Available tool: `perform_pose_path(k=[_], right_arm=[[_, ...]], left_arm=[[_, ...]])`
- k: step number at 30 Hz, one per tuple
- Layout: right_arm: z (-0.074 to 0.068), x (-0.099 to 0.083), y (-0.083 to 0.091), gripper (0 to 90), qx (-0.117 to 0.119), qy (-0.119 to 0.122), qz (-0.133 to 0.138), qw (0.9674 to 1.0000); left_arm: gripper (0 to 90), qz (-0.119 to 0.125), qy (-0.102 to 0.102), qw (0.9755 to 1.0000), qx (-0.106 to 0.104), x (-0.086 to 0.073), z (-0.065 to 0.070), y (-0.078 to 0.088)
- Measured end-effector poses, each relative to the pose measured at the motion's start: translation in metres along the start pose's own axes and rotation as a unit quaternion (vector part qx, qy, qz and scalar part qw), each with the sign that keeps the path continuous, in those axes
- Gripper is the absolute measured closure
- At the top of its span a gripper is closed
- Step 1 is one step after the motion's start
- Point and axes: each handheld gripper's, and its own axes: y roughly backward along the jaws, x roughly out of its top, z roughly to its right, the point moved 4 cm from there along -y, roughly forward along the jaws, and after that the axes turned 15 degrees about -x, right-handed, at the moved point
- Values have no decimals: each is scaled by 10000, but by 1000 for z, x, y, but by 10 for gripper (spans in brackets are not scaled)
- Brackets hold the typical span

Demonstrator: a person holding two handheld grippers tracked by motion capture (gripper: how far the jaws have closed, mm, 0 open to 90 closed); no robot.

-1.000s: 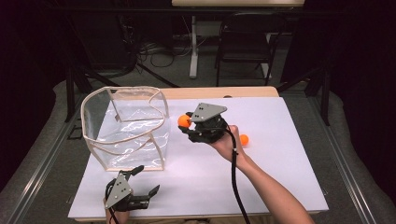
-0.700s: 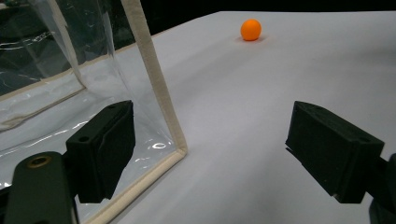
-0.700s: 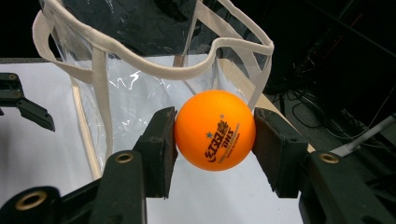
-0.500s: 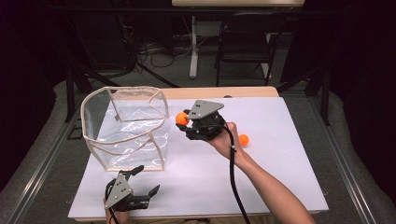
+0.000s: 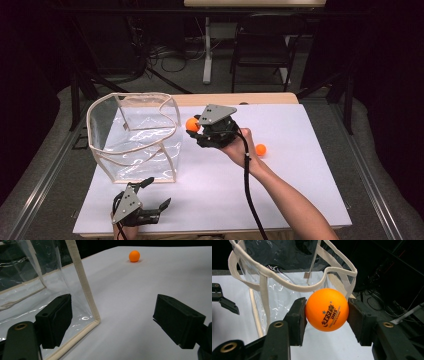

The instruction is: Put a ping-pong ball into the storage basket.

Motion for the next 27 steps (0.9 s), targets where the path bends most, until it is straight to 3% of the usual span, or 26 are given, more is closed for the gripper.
perform_pose_path(k=[27], right_arm=[[3,12,-7,508,-14,100,-21,9999]], left_arm=[[157,-4,-7,10000,-5,0,0,0]])
